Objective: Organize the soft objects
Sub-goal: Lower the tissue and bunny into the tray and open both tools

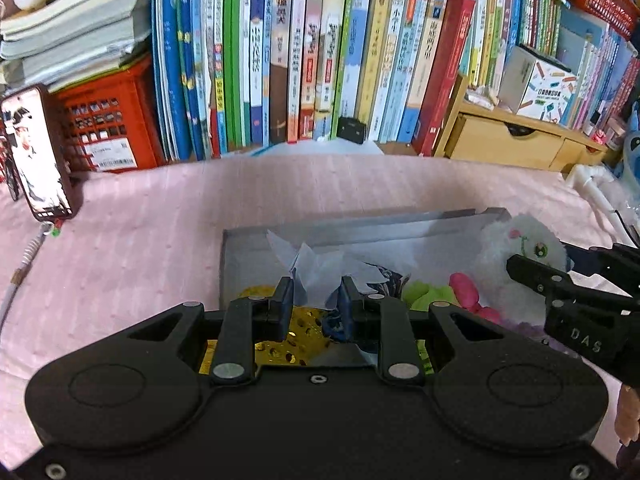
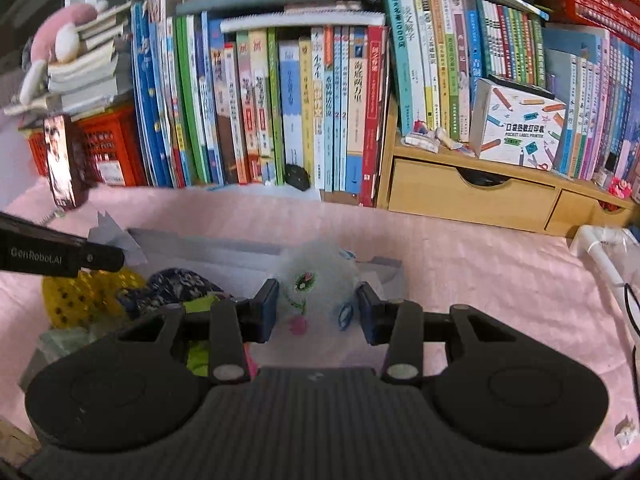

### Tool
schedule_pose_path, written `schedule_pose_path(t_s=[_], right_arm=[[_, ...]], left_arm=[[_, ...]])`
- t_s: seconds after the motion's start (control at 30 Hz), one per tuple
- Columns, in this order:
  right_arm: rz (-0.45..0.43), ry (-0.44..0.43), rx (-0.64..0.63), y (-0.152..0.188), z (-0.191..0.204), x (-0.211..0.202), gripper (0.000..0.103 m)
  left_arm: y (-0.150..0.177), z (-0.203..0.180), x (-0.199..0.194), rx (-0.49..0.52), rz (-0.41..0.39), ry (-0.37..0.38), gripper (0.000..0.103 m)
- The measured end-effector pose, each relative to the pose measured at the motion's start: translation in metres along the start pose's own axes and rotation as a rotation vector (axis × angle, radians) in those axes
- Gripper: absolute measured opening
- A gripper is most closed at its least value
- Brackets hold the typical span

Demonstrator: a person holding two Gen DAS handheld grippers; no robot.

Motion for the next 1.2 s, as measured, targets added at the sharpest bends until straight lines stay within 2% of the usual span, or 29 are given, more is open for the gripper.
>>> schedule_pose_path(t_s=[0.2, 0.67, 0.87, 1.07, 1.2], right_arm=[[-0.002, -0.021, -0.037, 0.002, 0.006, 0.004, 0.046], [0.014, -0.066, -0.042, 0.005, 0.009, 0.001, 0.046], [0.054, -0.134, 0.112, 0.004, -0.004, 0.002, 0.046], [0.066, -0.143, 0.145, 0.006, -0.008, 0.004, 0.045], [0.088, -0.199, 0.244, 0.004, -0.011, 0.005, 0.045]], left_arm=[[0.008, -0.006, 0.013, 0.014, 0.034, 0.013, 0.023], [0.008, -0.012, 0.021, 0.022, 0.053, 0.015, 0.023], [0.009, -0.009, 0.023, 0.015, 0.062, 0.019, 0.023], [0.01, -0.008, 0.024, 0.004, 0.071, 0.022, 0.023], [0.009, -0.008, 0.025, -0.003, 0.078, 0.023, 0.023]])
Point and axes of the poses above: each gripper's, at about its wrist camera, not at the fingertips, and x roughly the way its jaws point, z to its left, y to its underside, the point moved 3 cm from there along x, roughly the way its jaws point, and after that the axes turned 11 degrees about -z, right-handed, at the moved point
